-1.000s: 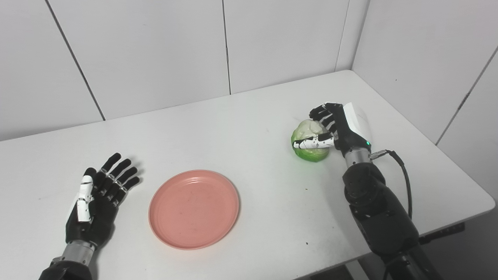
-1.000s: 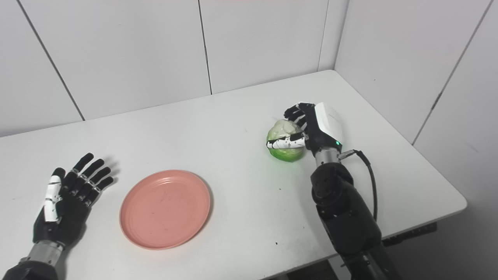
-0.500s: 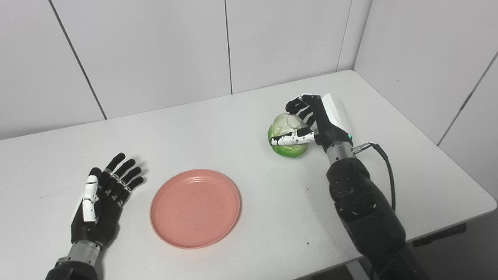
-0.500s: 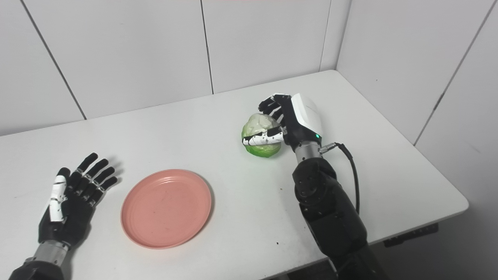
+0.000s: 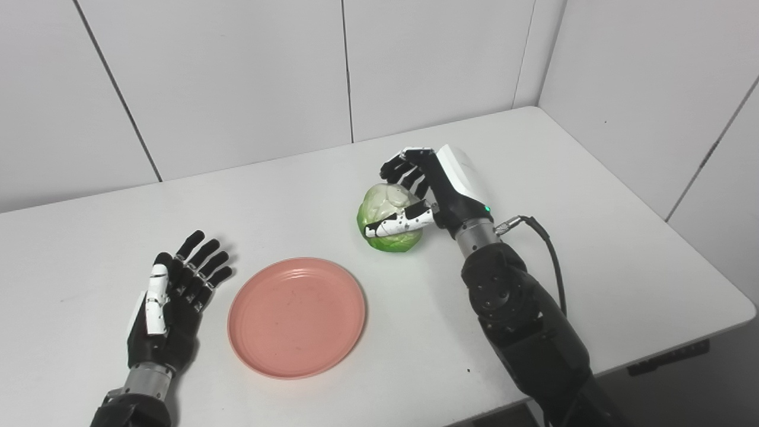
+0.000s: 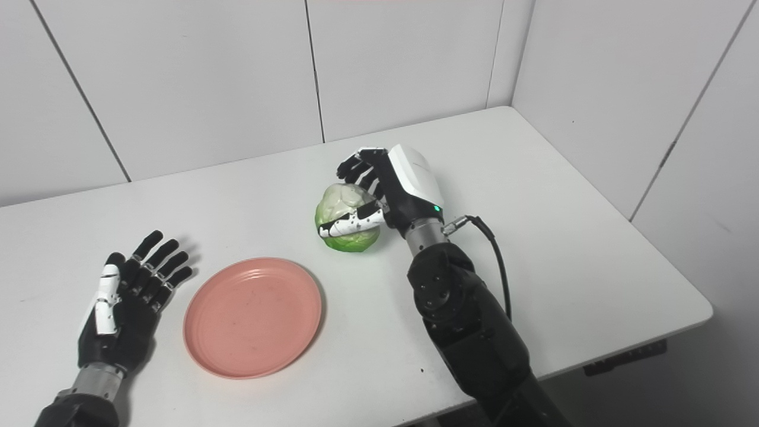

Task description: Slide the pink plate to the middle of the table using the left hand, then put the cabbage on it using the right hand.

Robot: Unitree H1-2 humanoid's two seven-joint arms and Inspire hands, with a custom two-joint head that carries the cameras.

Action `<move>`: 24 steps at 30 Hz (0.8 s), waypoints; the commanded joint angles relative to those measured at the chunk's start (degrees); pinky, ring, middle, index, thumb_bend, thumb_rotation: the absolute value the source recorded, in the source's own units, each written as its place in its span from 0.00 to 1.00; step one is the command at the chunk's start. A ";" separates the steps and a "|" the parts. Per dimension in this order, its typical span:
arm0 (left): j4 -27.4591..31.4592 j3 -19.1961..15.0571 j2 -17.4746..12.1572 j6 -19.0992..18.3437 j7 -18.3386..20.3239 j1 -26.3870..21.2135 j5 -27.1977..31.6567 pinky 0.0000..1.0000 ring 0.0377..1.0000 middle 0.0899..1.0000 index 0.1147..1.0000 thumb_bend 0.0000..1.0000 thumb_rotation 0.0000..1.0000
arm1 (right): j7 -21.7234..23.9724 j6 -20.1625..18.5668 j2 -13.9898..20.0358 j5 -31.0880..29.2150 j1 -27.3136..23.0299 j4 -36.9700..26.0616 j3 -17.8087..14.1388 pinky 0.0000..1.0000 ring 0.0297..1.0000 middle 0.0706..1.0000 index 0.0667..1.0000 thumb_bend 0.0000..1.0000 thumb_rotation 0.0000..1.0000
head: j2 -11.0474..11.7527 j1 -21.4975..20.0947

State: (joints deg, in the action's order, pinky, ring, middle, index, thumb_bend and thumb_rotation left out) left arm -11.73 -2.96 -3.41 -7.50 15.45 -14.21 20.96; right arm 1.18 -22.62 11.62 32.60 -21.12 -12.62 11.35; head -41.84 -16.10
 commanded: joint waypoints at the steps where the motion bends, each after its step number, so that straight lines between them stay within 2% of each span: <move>1: -0.85 0.83 0.72 -4.29 -1.93 1.97 -1.51 0.81 0.82 0.83 0.82 0.47 1.00 | -0.06 2.37 -0.70 0.80 -2.97 -1.45 0.56 0.36 0.39 0.41 0.48 0.53 0.00 | -0.06 0.03; 4: 0.35 1.42 1.59 -4.85 -3.06 2.18 -2.07 0.82 0.83 0.84 0.82 0.46 1.00 | 0.60 2.08 -1.80 1.87 -3.52 -0.90 2.60 0.36 0.39 0.42 0.48 0.53 0.00 | -0.18 2.88; 11: 3.01 2.16 4.27 -7.28 -6.28 2.40 -3.45 0.82 0.83 0.84 0.83 0.45 1.00 | 1.07 4.59 -3.88 1.86 -4.10 1.29 5.79 0.35 0.40 0.42 0.47 0.53 0.00 | -0.46 8.10; 15: 3.57 2.70 5.20 -7.52 -7.22 2.34 -4.36 0.84 0.84 0.85 0.83 0.43 1.00 | 1.41 5.90 -4.66 1.41 -4.03 2.63 6.94 0.38 0.42 0.44 0.45 0.53 0.00 | -0.57 10.23; 24: 4.02 3.40 7.08 -8.12 -9.17 1.93 -7.09 0.83 0.84 0.84 0.83 0.44 1.00 | 3.07 7.14 -6.00 1.18 -3.61 5.03 9.96 0.35 0.39 0.43 0.46 0.53 0.00 | -1.25 14.60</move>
State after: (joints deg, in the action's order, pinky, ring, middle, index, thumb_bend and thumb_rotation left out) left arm -6.43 -0.16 3.20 -12.10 7.43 -13.13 14.61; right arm 4.53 -19.18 6.14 33.69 -22.62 -6.49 21.50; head -43.06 -1.59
